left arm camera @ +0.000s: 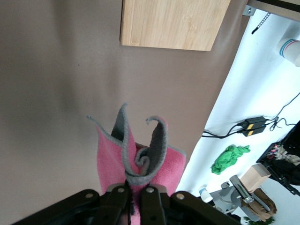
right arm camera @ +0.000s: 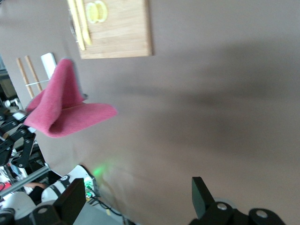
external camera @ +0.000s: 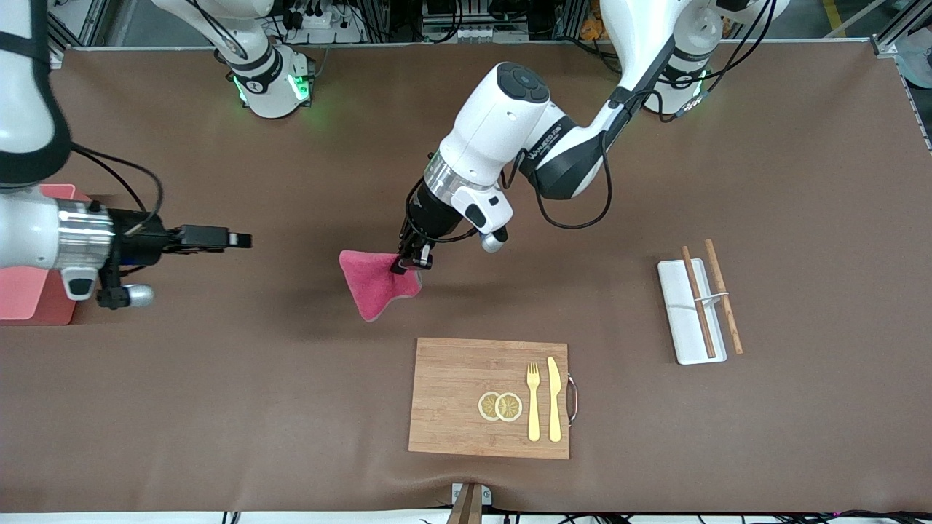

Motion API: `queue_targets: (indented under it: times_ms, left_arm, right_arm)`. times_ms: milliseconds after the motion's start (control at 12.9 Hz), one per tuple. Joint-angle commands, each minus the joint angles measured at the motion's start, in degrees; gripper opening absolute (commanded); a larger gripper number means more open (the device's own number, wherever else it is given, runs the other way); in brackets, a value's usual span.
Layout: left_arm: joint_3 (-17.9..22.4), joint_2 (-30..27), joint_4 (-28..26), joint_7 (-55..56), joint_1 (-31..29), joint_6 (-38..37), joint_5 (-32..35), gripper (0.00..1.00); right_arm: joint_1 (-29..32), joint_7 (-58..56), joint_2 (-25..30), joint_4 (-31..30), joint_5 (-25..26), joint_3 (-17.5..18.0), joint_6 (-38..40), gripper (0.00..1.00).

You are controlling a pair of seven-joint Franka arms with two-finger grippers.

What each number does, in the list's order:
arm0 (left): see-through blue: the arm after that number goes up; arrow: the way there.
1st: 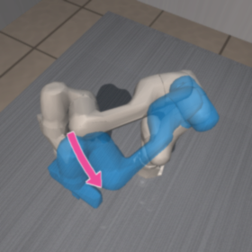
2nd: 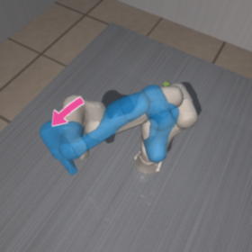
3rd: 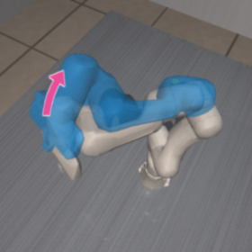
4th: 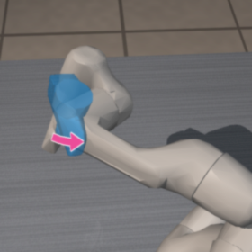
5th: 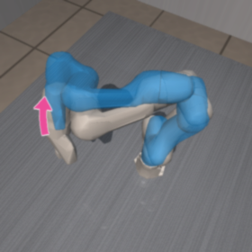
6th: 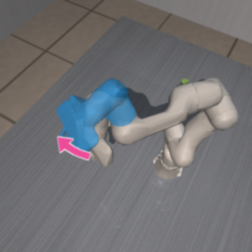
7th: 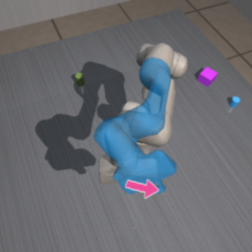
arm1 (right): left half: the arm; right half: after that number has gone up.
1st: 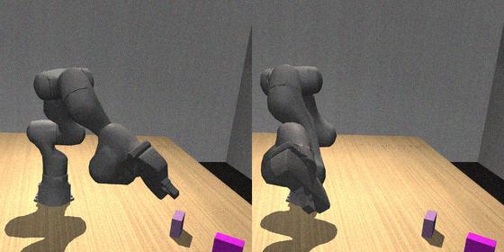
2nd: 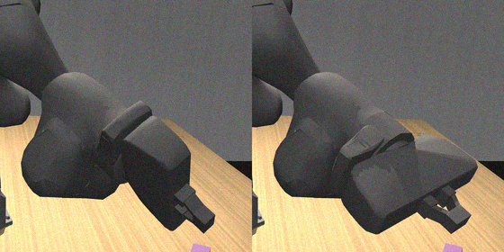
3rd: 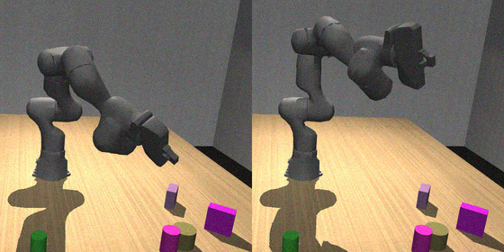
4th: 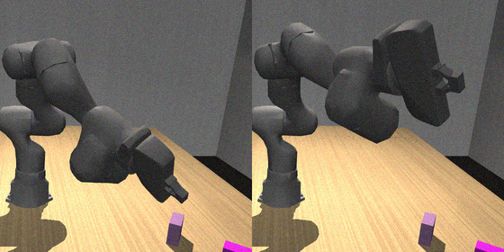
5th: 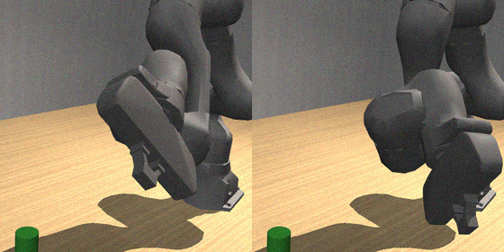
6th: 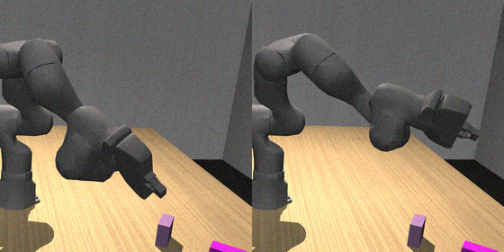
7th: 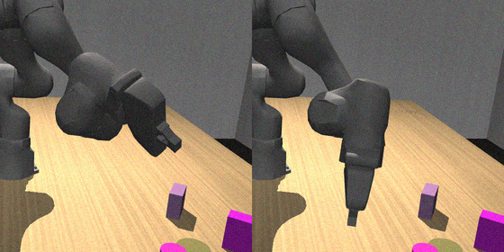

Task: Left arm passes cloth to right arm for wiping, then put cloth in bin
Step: 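Reach the right gripper to the cloth and grasp it beside the left gripper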

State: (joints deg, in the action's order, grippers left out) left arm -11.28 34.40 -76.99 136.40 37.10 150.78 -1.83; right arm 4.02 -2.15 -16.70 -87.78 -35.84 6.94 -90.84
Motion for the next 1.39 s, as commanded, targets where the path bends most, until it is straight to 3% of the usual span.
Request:
queue_targets:
  times_ms: [0,387,696,1315]
  left_arm:
    - [0.6,1.0,1.7,2.9,0.5,2.1,-0.3,0.0]
    - [0.6,1.2,1.5,3.7,0.4,3.4,-0.5,0.0]
    - [0.6,1.6,1.5,3.6,0.7,3.5,-0.4,0.0]
    - [0.6,1.7,1.3,3.3,0.8,3.5,-0.2,0.0]
  right_arm:
    - [-5.3,-6.1,-0.2,0.9,-0.9,-0.2,-4.6,1.0]
    - [-13.5,-7.3,-0.4,0.9,0.6,-0.2,-14.9,1.0]
    - [-15.3,-19.3,-0.4,0.2,7.4,-0.2,-18.1,1.0]
    - [-17.1,-19.6,-1.8,-0.1,6.6,-0.1,-24.2,1.0]
